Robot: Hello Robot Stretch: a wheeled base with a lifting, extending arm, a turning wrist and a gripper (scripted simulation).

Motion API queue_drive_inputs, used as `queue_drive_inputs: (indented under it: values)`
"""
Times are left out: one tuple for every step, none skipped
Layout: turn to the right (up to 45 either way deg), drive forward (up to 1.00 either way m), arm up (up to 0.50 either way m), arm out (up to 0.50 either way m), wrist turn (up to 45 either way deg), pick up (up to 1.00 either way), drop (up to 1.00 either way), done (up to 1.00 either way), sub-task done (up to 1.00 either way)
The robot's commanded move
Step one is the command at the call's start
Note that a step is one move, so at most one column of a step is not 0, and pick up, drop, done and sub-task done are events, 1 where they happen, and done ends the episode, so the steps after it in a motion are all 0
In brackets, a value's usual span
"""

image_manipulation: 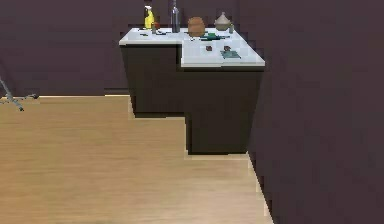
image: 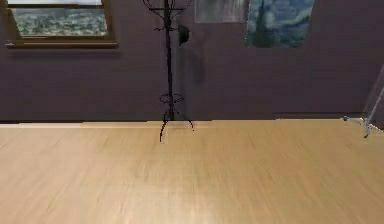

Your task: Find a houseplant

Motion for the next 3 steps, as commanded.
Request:
queue_drive_inputs:
  values:
    - [-21.0,0.0,0.0,0.0,0.0,0.0,0.0,0.0,0.0]
    - [0.0,0.9,0.0,0.0,0.0,0.0,0.0,0.0,0.0]
    - [-45.0,0.0,0.0,0.0,0.0,0.0,0.0,0.0,0.0]
